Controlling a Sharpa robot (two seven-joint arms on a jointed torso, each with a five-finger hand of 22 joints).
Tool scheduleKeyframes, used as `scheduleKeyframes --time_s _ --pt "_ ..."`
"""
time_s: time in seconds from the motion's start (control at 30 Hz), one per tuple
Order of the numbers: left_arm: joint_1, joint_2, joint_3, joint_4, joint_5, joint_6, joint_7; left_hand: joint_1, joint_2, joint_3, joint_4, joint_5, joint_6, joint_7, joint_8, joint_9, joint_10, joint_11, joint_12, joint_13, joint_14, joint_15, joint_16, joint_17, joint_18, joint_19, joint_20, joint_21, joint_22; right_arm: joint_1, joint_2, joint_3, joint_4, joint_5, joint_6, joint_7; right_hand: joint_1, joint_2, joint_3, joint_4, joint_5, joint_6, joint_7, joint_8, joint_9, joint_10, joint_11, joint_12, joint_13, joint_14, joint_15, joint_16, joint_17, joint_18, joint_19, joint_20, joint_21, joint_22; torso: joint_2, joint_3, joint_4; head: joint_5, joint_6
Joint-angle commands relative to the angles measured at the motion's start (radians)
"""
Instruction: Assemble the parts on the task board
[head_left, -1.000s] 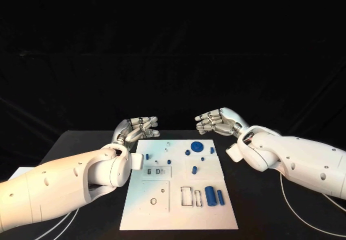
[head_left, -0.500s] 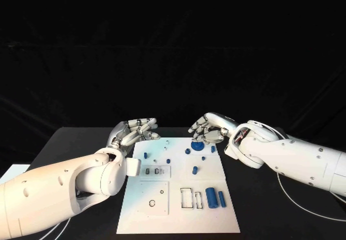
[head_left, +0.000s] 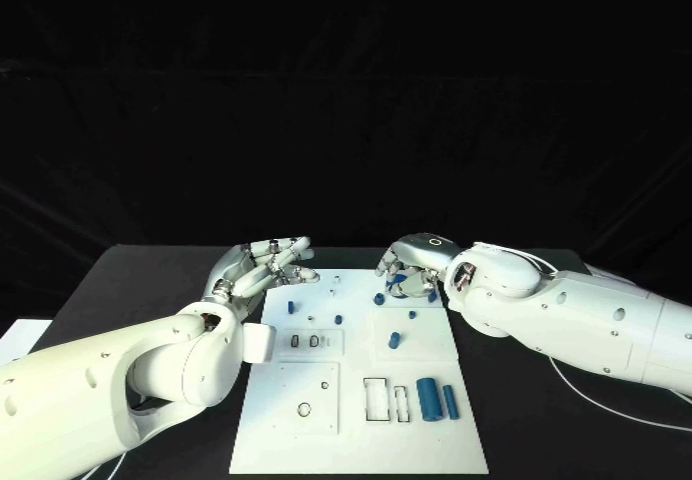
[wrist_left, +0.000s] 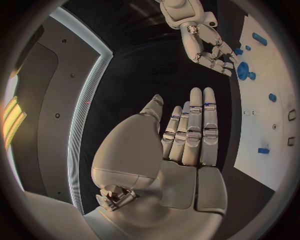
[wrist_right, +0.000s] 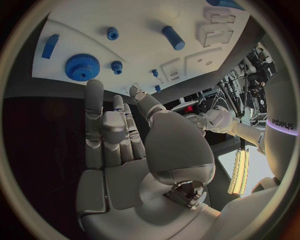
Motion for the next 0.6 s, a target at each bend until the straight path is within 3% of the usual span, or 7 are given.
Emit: scheduleKeyframes --time_s 0.03,0.3,0.6 --pt "0.005 -0.003 0.002 0.013 0.001 0.025 0.004 0.007 0.001 -0.006 0.000 0.000 0.005 -0.001 -0.005 0.000 0.008 -0.002 -0.005 -0.001 0.003 0.001 0.002 0.002 0.003 0.009 0.001 0.001 0.001 0.004 0.004 0.001 0.001 -0.119 0.047 -0.068 -0.011 -0.005 0.007 0.001 -0.008 0.000 -0.006 -0.001 0.001 -0.014 0.002 -0.007 -0.003 0.025 0.008 0.009 0.006 0.010 -0.012 0.003 0.008 0.005 0.022 0.0016 0.0055 -0.003 0.003" --pt "0.009 -0.005 0.004 0.030 -0.017 0.028 0.002 0.009 0.003 -0.005 -0.002 0.000 0.005 0.001 -0.007 -0.001 0.006 -0.001 -0.008 -0.002 -0.002 0.002 0.000 0.005 0.002 0.009 0.001 -0.001 0.000 0.008 0.012 0.002 0.006 -0.155 0.069 -0.076 -0.015 -0.011 0.013 0.005 -0.030 -0.005 -0.006 -0.001 0.001 -0.039 0.006 -0.006 -0.004 0.024 0.012 0.043 0.048 0.010 -0.020 0.008 0.033 0.024 0.042 0.0056 0.0044 0.002 -0.002" --pt "0.009 -0.005 0.004 0.030 -0.022 0.030 0.001 0.009 0.003 -0.007 -0.003 0.000 0.004 0.003 -0.009 -0.001 0.004 0.001 -0.012 -0.003 -0.007 0.003 -0.002 0.009 0.001 0.007 0.001 -0.004 -0.002 0.008 0.021 0.002 -0.004 -0.164 0.096 -0.074 -0.015 -0.006 0.018 0.012 -0.034 -0.001 -0.006 0.001 0.002 -0.049 0.007 -0.004 -0.002 0.024 0.014 0.065 0.076 0.007 -0.019 0.010 0.060 0.055 0.051 0.0099 0.0028 0.004 -0.007"
